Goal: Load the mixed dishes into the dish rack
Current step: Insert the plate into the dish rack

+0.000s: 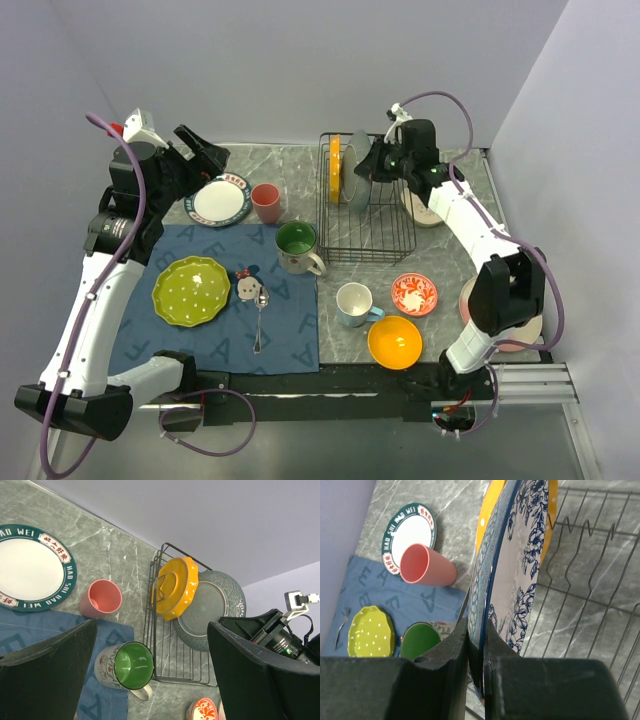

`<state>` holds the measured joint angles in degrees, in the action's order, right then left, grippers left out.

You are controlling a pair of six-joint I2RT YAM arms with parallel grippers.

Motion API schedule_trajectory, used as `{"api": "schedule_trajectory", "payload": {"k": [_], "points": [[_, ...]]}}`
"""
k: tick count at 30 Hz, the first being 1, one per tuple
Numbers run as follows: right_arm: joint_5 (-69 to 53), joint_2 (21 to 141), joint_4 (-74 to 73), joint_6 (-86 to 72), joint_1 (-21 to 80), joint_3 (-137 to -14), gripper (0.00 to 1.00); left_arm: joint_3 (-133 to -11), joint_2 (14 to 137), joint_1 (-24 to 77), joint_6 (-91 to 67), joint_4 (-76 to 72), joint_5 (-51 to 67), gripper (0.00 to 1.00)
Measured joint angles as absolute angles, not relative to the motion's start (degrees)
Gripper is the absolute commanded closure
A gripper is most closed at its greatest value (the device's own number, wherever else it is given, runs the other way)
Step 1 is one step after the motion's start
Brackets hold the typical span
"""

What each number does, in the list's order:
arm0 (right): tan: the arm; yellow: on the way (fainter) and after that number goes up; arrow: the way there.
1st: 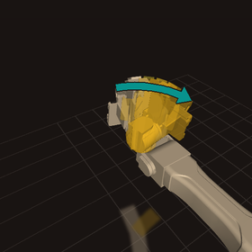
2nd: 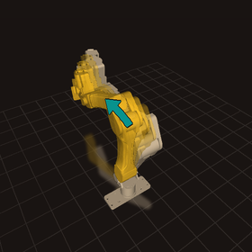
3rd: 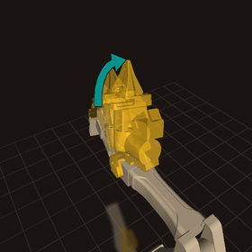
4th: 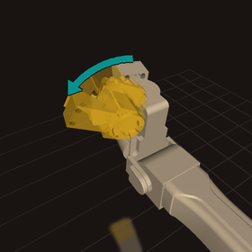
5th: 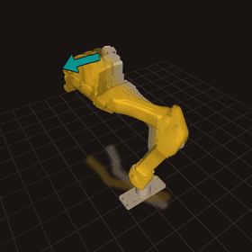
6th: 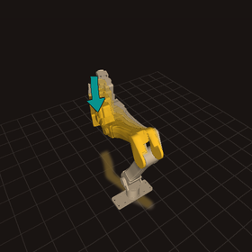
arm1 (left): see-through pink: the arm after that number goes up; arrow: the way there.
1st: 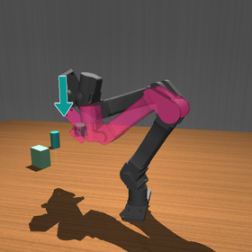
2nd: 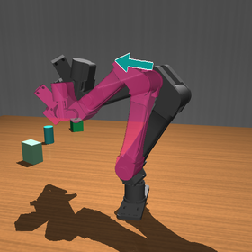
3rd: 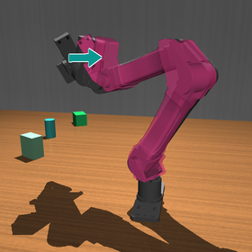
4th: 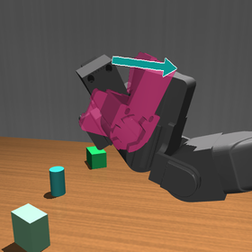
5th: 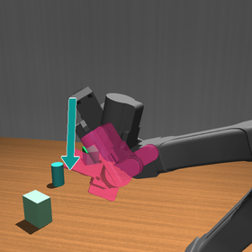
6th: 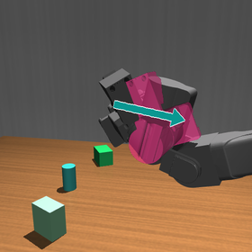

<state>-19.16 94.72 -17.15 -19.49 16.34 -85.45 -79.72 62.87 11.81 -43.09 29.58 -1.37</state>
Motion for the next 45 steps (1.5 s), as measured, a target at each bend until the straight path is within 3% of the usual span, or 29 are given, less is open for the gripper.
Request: {"api": "schedule_trajectory", "payload": {"k": [28,35,38,39,42,45], "points": [[-14.61,108.84,-14.83,-19.57,16.14,-95.72,1.0,-78.85,63.26,11.81,-42.85,29.26,-1.34,0.03],[-13.93,111.77,-14.02,-20.4,16.14,-96.79,0.8,-78.13,63.29,11.81,-42.81,29.1,-1.34,0.03],[-13.32,112.25,-14.31,-20.53,16.14,-97.54,0.62,-78.13,63.29,11.81,-42.74,29.04,-1.34,0.03],[-12.97,112.49,-14.22,-20.25,16.14,-97.91,0.5,-78.13,63.29,11.81,-42.7,29.02,-1.34,0.03],[-12.45,112.73,-13.04,-20.05,16.14,-98.91,0.35,-78.13,63.29,11.81,-42.7,28.95,-1.34,0.03],[-12.25,112.73,-12.01,-19.9,16.27,-100.03,0.33,-78.13,63.35,11.81,-42.7,28.95,-1.34,0.03]]}}
